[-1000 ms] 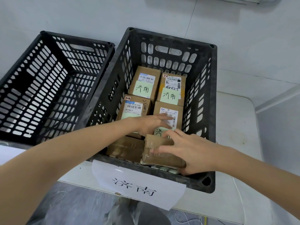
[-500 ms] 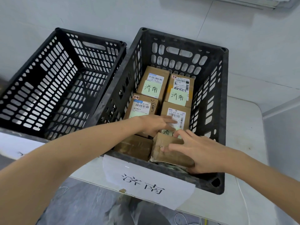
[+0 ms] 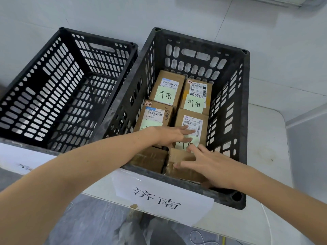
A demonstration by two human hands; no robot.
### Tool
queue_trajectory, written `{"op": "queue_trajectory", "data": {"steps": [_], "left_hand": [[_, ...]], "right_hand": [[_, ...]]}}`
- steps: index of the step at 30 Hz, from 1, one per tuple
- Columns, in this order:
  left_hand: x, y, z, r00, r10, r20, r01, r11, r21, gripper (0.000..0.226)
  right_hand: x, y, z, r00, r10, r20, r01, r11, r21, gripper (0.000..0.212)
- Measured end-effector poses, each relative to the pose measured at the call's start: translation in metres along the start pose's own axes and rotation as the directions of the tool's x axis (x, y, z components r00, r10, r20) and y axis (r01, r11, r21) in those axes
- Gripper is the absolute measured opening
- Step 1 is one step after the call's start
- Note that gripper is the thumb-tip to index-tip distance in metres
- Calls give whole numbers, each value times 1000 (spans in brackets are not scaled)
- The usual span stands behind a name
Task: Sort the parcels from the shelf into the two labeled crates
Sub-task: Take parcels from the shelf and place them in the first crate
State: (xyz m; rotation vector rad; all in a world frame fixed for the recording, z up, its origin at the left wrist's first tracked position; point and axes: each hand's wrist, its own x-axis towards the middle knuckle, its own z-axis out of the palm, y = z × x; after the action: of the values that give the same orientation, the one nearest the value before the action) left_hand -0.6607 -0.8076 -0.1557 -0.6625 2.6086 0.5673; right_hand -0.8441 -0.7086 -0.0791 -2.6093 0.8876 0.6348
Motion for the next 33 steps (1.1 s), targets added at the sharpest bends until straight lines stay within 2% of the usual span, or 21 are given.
{"op": "queue_trajectory", "data": {"steps": [11, 17, 26, 29, 33], "left_hand": [[2, -3, 2, 1000, 11, -7, -11, 1000, -4, 80], [-1, 1, -4, 1000, -1, 18, 1, 1000, -16, 75], [-6, 4, -8, 998, -37, 49, 36, 999, 23, 73], [-6, 8, -13, 995, -71, 75, 66, 996, 68, 71], [-11, 12, -26, 985, -144, 92, 146, 989, -21, 64]], "right_hand": [[33, -3, 10, 988, 31, 151, -13, 993, -119, 96], [45, 0, 12, 974, 49, 222, -42, 998, -38, 95], [47, -7, 8, 956, 119, 267, -112, 993, -40, 76], [46, 0, 0, 947, 88, 310, -112, 992, 60, 65], [44, 3, -7, 968, 95, 233, -157, 951, 265, 53]]}}
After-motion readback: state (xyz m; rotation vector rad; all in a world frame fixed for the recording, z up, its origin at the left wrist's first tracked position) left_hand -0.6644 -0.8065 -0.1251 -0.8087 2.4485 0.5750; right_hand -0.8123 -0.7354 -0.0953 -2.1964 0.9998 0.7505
